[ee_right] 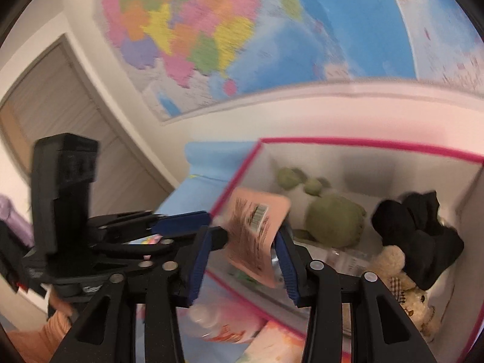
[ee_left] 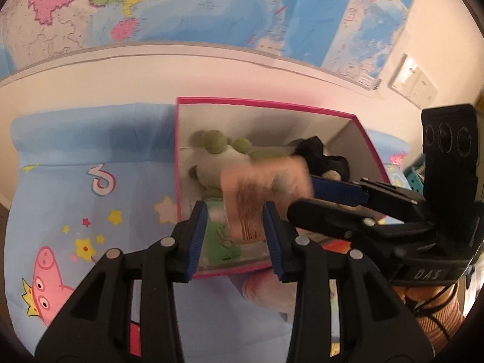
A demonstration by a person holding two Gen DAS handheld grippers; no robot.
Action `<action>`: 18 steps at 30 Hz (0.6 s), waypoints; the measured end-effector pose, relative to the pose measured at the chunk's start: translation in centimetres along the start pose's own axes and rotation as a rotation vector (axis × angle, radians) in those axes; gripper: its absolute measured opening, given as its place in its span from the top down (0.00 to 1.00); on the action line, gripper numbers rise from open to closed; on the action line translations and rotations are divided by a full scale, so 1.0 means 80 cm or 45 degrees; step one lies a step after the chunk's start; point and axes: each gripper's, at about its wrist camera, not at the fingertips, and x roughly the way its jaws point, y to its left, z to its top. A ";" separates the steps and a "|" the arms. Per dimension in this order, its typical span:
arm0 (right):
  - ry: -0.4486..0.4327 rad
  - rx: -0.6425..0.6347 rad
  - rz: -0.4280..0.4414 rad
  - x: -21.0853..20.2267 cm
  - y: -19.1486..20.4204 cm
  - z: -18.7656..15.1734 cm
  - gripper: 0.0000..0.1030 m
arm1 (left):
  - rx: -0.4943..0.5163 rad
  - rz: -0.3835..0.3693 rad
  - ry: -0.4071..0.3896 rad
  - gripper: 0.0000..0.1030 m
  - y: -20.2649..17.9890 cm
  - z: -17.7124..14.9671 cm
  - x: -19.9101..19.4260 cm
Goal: Organize soft objects
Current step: 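Carry the peach pouch over the pink box and open the right gripper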
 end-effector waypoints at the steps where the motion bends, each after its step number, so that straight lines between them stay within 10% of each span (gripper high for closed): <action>1: 0.010 0.003 -0.022 0.003 -0.002 -0.001 0.48 | -0.009 0.004 -0.008 0.62 0.001 0.001 -0.001; 18: -0.115 -0.045 -0.045 -0.101 -0.001 -0.034 0.36 | 0.149 -0.081 -0.236 0.43 -0.033 -0.056 -0.093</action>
